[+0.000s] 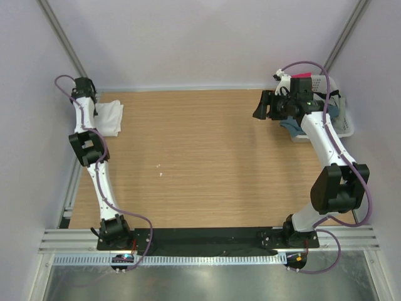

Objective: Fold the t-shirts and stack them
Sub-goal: Neatly place the folded tshirt to the corner

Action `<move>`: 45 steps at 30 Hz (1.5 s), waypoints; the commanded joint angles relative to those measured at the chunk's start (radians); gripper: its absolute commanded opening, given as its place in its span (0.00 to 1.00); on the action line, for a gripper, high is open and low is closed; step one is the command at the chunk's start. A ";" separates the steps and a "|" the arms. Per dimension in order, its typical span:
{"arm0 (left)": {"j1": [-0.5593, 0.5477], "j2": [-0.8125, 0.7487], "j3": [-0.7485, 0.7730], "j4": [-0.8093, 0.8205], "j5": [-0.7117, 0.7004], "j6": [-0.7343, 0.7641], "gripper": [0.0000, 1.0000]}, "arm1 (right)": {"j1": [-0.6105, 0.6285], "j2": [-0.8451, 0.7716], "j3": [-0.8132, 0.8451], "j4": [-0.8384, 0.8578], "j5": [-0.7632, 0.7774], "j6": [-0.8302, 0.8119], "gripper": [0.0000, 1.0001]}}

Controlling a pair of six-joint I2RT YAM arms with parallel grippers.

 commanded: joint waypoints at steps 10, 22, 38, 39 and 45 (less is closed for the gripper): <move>0.005 -0.085 0.030 0.075 -0.050 0.054 0.01 | -0.011 -0.064 -0.007 0.042 -0.012 0.012 0.70; -0.021 -0.172 0.021 0.043 -0.013 0.063 0.52 | -0.025 -0.085 -0.030 0.051 -0.018 0.015 0.70; -0.153 -0.807 -0.583 0.171 0.558 -0.153 0.96 | -0.154 -0.173 -0.131 0.112 0.158 0.054 1.00; -0.153 -0.825 -0.617 0.167 0.602 -0.182 1.00 | -0.159 -0.176 -0.134 0.108 0.186 0.065 1.00; -0.171 -0.980 -0.996 0.248 0.782 -0.343 1.00 | -0.166 -0.226 -0.200 0.057 0.479 0.068 1.00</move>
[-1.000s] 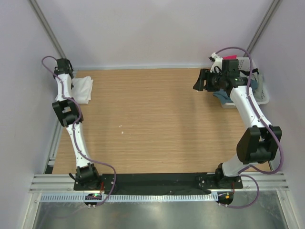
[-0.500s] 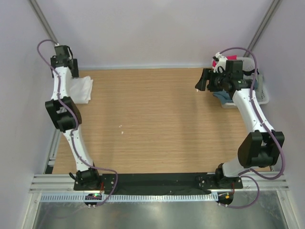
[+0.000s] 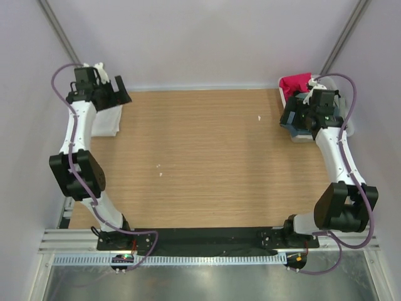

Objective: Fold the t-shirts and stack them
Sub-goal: Neatly place the folded tshirt to the corner

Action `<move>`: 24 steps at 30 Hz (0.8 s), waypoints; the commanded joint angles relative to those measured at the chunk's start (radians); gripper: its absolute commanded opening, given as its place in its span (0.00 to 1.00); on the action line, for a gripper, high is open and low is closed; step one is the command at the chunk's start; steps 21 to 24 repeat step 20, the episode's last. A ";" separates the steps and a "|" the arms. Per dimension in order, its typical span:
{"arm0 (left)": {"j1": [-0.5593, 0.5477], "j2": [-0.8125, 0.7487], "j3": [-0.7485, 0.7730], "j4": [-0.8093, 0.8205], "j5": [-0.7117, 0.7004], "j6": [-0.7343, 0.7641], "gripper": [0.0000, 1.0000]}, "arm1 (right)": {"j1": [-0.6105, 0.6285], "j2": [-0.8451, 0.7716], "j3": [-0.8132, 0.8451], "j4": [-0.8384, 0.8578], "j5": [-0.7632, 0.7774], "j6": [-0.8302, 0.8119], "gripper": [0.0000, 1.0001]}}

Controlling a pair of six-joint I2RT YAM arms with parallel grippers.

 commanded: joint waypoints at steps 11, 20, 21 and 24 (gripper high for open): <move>-0.154 -0.204 -0.191 -0.036 0.147 -0.021 1.00 | 0.000 -0.138 0.001 -0.181 0.222 0.029 1.00; -0.157 -0.250 -0.025 -0.193 0.139 0.055 1.00 | -0.002 -0.195 -0.008 -0.175 0.207 0.035 1.00; -0.157 -0.250 -0.025 -0.193 0.139 0.055 1.00 | -0.002 -0.195 -0.008 -0.175 0.207 0.035 1.00; -0.157 -0.250 -0.025 -0.193 0.139 0.055 1.00 | -0.002 -0.195 -0.008 -0.175 0.207 0.035 1.00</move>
